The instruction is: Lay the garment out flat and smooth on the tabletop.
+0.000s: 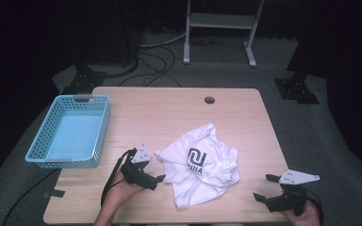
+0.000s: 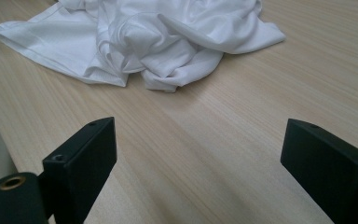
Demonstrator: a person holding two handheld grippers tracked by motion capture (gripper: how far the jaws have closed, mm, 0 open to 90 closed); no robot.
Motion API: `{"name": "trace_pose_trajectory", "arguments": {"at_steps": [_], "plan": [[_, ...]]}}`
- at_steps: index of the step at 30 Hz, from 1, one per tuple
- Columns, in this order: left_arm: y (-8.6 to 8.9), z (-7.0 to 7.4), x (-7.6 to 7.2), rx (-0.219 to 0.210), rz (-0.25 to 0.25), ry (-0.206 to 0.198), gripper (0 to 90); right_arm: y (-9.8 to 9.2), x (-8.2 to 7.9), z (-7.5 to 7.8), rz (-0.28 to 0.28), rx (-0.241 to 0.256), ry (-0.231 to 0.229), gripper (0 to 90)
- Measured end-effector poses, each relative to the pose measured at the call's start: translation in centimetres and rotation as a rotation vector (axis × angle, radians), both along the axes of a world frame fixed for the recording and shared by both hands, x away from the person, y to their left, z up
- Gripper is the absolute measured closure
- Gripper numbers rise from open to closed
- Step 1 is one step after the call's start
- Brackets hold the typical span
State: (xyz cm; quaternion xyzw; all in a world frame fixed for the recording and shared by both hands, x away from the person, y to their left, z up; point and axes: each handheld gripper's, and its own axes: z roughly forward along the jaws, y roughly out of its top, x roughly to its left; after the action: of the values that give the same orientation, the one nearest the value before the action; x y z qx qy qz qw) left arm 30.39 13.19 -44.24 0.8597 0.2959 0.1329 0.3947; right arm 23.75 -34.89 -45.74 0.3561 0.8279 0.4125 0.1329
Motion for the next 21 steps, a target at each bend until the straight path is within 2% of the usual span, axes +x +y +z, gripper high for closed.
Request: {"name": "trace_pose_trajectory", "arguments": {"at_steps": [10,12,21], "plan": [[-0.5,-0.6,0.2,0.017,-0.016,0.015,1.0,0.5,-0.1,-0.3,0.004,-0.011,0.015,10.4],[-0.6,-0.5,0.3,0.012,-0.015,0.006,1.0,0.6,-0.1,-0.3,0.008,-0.017,0.013,10.4],[-0.7,-0.5,0.1,0.0,-0.023,0.014,1.0,2.2,0.0,1.7,0.05,-0.023,-0.033,10.5]]}}
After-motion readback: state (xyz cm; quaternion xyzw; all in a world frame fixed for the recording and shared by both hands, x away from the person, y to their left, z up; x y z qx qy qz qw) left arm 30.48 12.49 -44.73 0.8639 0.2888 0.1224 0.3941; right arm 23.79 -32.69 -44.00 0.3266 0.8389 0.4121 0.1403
